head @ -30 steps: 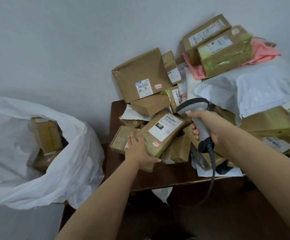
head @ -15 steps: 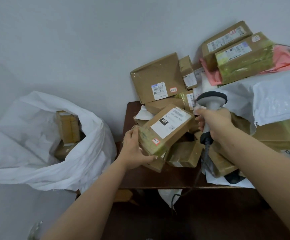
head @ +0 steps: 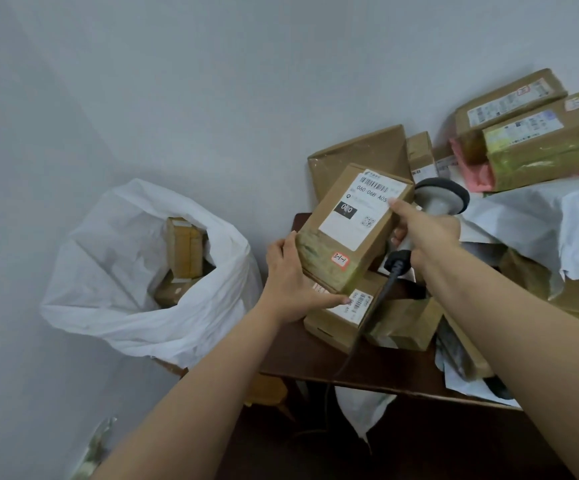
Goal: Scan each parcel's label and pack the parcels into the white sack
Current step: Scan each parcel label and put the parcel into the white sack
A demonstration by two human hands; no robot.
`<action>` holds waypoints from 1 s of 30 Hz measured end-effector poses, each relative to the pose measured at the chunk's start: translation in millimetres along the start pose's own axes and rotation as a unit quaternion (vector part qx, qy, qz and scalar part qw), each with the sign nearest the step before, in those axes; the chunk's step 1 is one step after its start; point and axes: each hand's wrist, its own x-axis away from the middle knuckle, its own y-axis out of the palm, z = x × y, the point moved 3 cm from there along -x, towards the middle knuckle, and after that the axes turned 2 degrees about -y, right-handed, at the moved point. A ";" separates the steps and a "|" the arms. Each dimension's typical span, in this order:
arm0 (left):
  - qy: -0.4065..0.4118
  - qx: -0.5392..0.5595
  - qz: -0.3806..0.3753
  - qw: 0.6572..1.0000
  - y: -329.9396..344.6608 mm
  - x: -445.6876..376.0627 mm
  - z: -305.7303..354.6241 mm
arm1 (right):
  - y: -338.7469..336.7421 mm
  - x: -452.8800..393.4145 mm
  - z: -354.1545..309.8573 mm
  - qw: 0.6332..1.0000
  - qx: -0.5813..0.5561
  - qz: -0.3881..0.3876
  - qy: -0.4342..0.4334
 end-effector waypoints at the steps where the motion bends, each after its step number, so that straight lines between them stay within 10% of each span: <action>1: -0.004 0.017 -0.003 1.000 -1.7 -0.3 -0.5 | -0.4 -0.6 -0.8 1.000 0.001 0.000 -0.001; 12: -0.170 0.362 -0.190 0.897 -28.6 -25.3 0.6 | 7.9 13.1 -6.3 0.988 0.052 -0.147 -0.007; 30: -0.298 0.297 0.091 0.902 -54.3 -25.7 -78.4 | 46.6 63.6 -31.8 0.922 0.163 -0.350 -0.007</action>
